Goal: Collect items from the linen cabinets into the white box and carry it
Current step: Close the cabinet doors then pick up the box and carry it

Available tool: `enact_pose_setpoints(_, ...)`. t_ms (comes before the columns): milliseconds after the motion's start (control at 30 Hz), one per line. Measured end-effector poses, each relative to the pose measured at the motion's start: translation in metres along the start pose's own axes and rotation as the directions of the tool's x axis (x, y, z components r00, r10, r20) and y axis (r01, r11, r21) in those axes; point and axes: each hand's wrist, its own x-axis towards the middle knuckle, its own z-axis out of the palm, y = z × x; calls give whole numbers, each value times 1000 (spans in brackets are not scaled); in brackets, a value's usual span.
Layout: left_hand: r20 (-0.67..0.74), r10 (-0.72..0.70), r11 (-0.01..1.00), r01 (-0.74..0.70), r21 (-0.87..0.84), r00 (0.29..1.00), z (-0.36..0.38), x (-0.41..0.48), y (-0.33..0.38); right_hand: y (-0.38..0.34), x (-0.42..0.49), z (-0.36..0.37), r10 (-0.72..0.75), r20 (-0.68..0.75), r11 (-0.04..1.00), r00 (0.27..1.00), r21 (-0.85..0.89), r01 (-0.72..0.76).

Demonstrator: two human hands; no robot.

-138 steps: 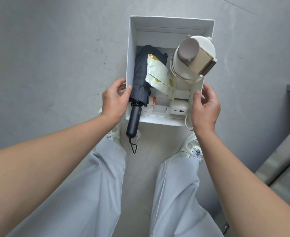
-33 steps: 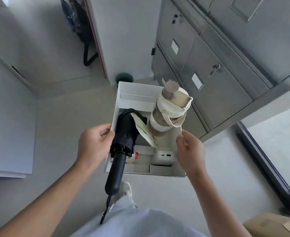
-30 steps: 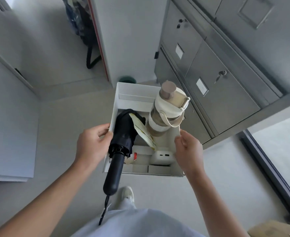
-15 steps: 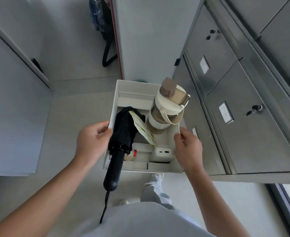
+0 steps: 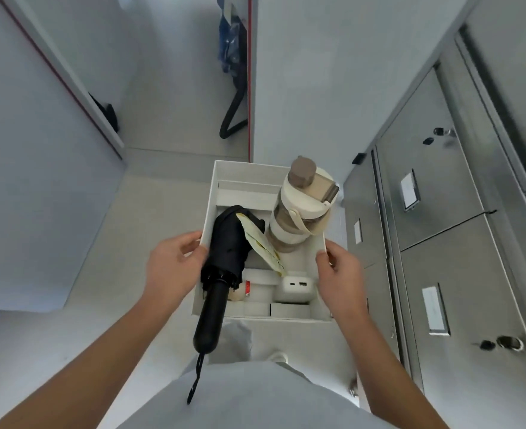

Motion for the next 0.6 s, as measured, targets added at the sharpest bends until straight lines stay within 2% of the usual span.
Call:
enact_pose_setpoints(333,31,14,1000,-13,-28,999,25,136,36,-27,128,36,33,-38,998,999,-46,-35)
enact_pose_setpoints(600,69,36,997,-41,61,997,36,209,59,-39,187,53,71,-58,997,996,-16,-72)
